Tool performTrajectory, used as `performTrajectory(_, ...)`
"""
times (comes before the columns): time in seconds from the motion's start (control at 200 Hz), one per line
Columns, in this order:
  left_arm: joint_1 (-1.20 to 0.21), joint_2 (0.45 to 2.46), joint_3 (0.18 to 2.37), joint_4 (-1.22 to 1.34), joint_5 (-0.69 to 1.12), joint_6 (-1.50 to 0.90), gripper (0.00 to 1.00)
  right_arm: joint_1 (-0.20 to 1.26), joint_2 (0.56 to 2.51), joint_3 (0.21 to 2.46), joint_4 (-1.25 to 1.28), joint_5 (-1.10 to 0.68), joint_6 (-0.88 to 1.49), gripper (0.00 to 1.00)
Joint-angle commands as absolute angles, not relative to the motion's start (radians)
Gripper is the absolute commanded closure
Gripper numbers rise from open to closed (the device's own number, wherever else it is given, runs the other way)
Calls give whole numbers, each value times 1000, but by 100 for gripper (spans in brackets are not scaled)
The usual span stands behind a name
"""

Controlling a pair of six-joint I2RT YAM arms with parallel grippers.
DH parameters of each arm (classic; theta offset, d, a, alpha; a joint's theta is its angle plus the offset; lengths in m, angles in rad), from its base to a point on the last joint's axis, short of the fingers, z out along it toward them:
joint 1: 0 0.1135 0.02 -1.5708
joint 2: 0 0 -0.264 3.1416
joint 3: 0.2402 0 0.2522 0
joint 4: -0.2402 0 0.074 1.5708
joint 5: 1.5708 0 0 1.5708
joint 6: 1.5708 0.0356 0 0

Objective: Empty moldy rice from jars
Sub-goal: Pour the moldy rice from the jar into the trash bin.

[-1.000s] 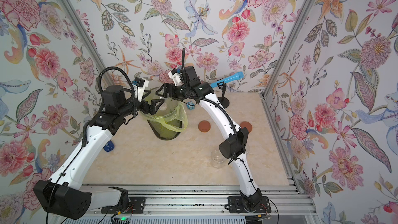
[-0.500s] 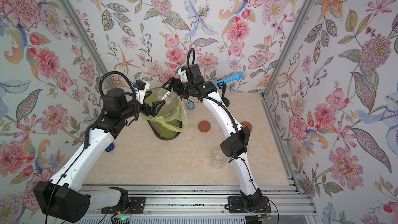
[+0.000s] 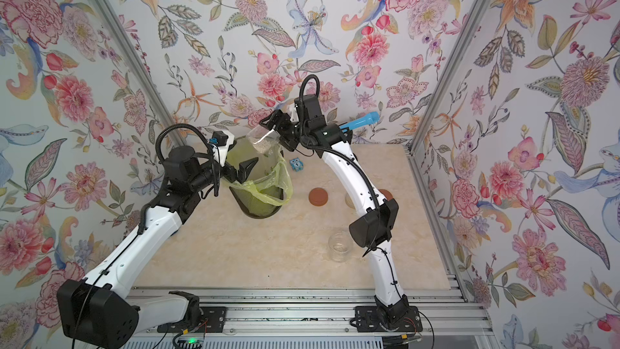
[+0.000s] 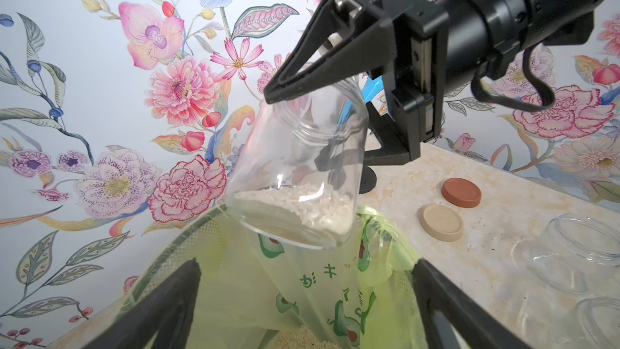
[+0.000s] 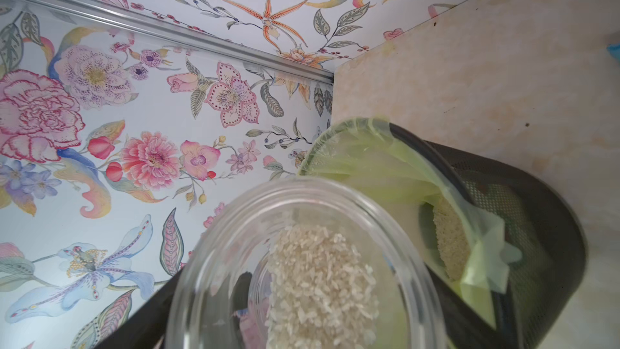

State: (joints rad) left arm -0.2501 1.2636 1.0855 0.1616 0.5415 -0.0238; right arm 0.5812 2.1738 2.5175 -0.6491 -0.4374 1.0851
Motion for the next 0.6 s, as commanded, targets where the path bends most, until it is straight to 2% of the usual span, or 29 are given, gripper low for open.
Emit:
performTrajectory(0.0,-258,1255,1037,339,530,-3,0,558,2066,2489,-546,-485,1213,100)
performTrajectory(0.19,-261,1282,984,525,553,-30,0,536,2020,2408,-537,-539,1287,100)
performTrajectory(0.595,-263,1350,928,808,770,-230,0,527,2015,2381,-536,-679,1387,100)
